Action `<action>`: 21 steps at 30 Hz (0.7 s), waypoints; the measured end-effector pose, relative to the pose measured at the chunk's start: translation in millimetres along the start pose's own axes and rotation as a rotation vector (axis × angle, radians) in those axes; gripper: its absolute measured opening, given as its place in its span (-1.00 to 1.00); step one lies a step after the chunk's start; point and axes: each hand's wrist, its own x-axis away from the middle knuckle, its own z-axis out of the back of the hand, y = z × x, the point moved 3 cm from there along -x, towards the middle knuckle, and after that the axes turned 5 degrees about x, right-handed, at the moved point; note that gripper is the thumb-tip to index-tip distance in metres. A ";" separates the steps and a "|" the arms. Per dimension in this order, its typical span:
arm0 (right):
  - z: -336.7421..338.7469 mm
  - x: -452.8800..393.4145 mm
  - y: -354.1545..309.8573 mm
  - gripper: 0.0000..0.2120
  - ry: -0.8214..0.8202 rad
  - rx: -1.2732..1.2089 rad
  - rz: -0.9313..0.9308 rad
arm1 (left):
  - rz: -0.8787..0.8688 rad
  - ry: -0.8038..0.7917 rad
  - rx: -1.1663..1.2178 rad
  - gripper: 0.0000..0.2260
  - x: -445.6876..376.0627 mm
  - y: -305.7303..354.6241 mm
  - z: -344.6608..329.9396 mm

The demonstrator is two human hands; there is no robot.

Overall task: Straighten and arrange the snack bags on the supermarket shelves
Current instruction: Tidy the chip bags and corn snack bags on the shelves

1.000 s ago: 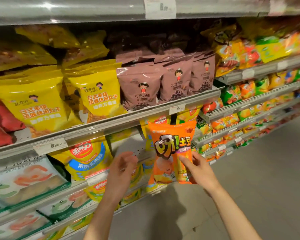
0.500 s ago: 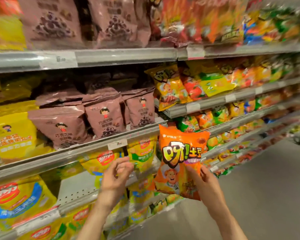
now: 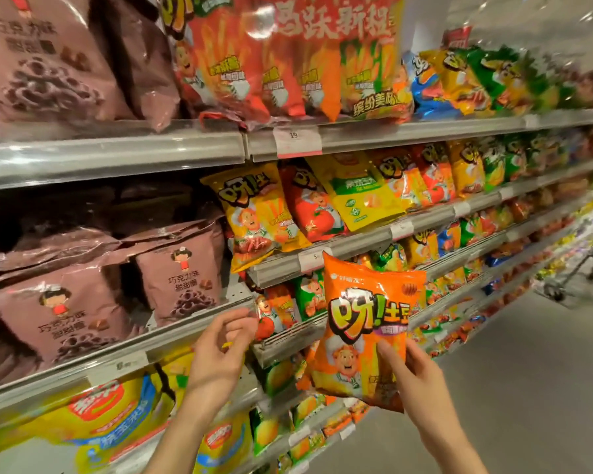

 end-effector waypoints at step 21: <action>134.1 -268.6 -59.4 -0.81 0.090 0.136 0.197 | -0.225 -0.015 -0.401 -0.68 -208.8 39.6 -235.7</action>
